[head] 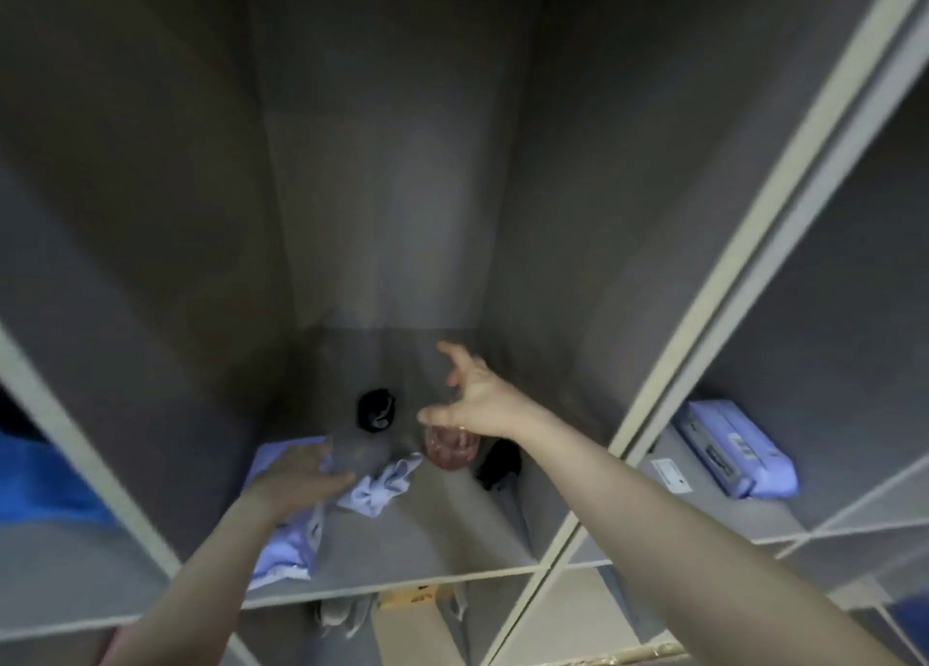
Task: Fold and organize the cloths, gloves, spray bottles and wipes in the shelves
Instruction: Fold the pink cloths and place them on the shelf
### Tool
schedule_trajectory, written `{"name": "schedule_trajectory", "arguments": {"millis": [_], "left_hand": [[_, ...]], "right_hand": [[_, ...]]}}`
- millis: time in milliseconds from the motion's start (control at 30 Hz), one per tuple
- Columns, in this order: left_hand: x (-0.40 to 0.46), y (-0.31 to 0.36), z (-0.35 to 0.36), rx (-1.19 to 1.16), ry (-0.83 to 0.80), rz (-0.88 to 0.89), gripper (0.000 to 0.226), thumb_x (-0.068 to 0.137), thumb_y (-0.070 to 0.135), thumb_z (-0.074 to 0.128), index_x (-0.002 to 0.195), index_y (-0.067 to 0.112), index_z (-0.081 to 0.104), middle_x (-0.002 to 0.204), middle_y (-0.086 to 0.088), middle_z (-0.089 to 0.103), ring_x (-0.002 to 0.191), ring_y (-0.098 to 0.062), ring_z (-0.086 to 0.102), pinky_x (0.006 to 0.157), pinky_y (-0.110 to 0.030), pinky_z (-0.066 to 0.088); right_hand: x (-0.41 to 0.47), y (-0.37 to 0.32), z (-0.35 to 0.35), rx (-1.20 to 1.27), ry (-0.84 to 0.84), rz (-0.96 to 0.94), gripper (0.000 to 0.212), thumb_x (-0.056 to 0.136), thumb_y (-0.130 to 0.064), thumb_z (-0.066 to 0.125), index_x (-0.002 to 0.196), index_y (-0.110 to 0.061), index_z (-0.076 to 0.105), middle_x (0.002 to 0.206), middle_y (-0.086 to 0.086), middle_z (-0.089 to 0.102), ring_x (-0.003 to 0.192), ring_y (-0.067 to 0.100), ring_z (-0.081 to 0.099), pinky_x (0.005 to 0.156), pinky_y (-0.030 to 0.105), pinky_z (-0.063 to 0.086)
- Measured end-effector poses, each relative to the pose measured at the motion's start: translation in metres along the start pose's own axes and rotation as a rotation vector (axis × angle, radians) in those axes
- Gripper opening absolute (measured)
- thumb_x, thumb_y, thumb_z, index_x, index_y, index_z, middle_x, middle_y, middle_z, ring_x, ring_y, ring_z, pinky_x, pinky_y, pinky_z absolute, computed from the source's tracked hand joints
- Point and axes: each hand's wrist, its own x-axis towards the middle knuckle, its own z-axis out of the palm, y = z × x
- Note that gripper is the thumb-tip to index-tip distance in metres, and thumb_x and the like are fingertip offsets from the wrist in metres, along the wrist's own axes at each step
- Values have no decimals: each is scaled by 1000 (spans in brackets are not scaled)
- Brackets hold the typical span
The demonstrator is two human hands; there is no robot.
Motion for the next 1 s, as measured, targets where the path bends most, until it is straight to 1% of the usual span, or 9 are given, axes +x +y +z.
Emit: {"name": "schedule_trajectory", "arguments": {"millis": [67, 167, 300, 333, 400, 533, 600, 733, 1000], "left_hand": [[-14, 34, -19, -174, 98, 149, 66, 83, 27, 73, 141, 11, 45, 138, -7, 50, 131, -19, 45, 101, -20, 31], [-42, 72, -27, -185, 191, 348, 60, 77, 29, 77, 132, 18, 56, 127, 1, 53, 122, -14, 51, 106, -24, 33], [-81, 107, -18, -240, 25, 388, 39, 74, 29, 81, 110, 32, 66, 91, 3, 61, 69, 6, 62, 65, -11, 49], [-91, 116, -14, -231, -22, 391, 34, 76, 32, 79, 104, 45, 65, 89, 6, 58, 69, 6, 62, 64, -14, 51], [-100, 131, -3, -150, -22, 395, 27, 70, 54, 75, 90, 62, 59, 98, 11, 57, 97, -9, 64, 84, -29, 51], [-117, 162, 23, -107, -31, 382, 69, 33, 97, 50, 90, 58, 56, 99, 16, 65, 83, -9, 62, 80, -31, 50], [-121, 171, 37, -73, -12, 359, 84, 25, 104, 34, 94, 61, 55, 116, 21, 62, 105, -6, 61, 95, -33, 48], [-143, 196, 73, -32, -7, 264, 100, 30, 103, 36, 115, 55, 56, 119, 17, 64, 112, -8, 59, 100, -33, 46], [-171, 242, 153, -70, 78, 255, 49, 67, 76, 52, 112, 56, 54, 128, 21, 53, 114, -2, 54, 99, -36, 46]], "right_hand": [[-28, -4, -6, 29, -30, -43, 97, 76, -40, 76, 150, -31, 14, 154, 11, 23, 136, 23, 38, 111, 28, 32], [-78, -1, -22, 78, -12, -67, 85, 78, -43, 74, 147, -33, 25, 143, 3, 41, 124, 14, 49, 105, 24, 37], [-147, 17, -36, 270, 146, -47, 60, 78, -46, 72, 130, -36, 45, 102, -3, 65, 89, 9, 62, 90, 34, 51], [-161, 24, -41, 292, 193, -31, 55, 79, -45, 72, 127, -35, 48, 94, -4, 65, 82, 7, 60, 86, 33, 50], [-185, 43, -51, 294, 243, 9, 49, 80, -43, 72, 123, -33, 51, 88, -6, 63, 78, 7, 58, 84, 32, 49], [-217, 88, -74, 308, 263, 74, 44, 79, -45, 72, 117, -48, 50, 93, -8, 65, 88, 10, 63, 88, 34, 51], [-229, 111, -85, 281, 284, 89, 39, 77, -49, 71, 106, -62, 47, 96, -11, 63, 91, 4, 60, 89, 32, 50], [-255, 151, -109, 219, 235, 122, 51, 78, -52, 68, 123, -49, 46, 106, -12, 61, 97, 4, 60, 93, 31, 49], [-296, 239, -147, 166, 188, 86, 47, 78, -56, 64, 121, -54, 45, 106, -22, 57, 100, -5, 57, 92, 30, 48]]}}
